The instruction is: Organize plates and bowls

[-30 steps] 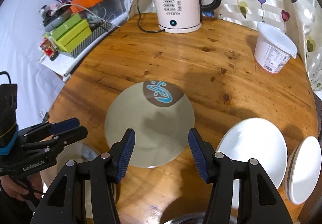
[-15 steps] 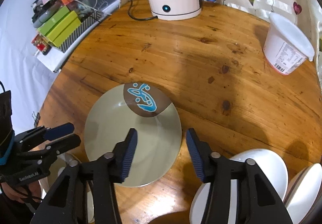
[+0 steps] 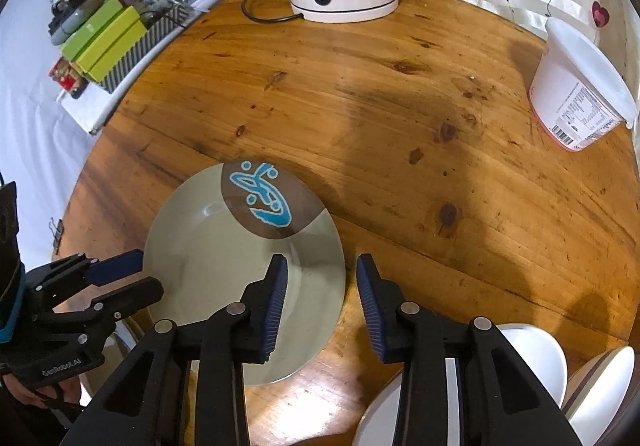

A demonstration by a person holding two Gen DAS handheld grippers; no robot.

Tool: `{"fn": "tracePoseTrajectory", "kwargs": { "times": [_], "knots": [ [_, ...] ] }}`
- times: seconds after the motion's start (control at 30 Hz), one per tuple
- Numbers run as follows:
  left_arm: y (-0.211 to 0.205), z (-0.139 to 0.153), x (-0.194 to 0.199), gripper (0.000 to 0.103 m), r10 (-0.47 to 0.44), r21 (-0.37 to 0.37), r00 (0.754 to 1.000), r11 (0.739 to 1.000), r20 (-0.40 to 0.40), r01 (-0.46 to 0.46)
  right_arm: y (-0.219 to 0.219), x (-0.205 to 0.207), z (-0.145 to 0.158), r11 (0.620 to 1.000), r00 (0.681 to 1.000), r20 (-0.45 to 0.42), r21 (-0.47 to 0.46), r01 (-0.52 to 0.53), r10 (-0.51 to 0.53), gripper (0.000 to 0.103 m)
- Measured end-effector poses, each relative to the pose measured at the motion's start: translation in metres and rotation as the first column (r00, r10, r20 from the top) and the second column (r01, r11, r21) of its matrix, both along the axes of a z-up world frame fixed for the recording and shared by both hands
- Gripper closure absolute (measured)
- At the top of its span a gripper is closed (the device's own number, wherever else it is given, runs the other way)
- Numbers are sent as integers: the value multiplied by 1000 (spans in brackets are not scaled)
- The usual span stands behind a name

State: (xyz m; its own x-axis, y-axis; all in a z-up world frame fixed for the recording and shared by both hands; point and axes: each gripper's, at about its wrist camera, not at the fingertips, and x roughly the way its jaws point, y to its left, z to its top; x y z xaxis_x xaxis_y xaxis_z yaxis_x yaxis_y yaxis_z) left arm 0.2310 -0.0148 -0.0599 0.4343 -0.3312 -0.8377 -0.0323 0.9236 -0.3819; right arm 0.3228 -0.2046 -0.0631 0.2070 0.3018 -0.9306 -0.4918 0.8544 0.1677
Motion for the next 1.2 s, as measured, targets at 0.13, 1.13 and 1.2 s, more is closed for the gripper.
{"fn": "tracePoseTrajectory", "kwargs": {
  "times": [0.13, 1.13, 1.2],
  "knots": [
    [-3, -2, 2, 69, -13, -1, 1000, 1000, -3, 13, 0, 3, -2, 1000, 1000, -7, -12, -11, 11, 78],
    [-7, -4, 3, 74, -23, 0, 1000, 1000, 4, 23, 10, 13, -9, 995, 995, -37, -53, -89, 87, 79],
    [-7, -5, 3, 75, -23, -3, 1000, 1000, 5, 23, 12, 12, -10, 993, 994, -43, -55, -100, 98, 80]
  ]
}}
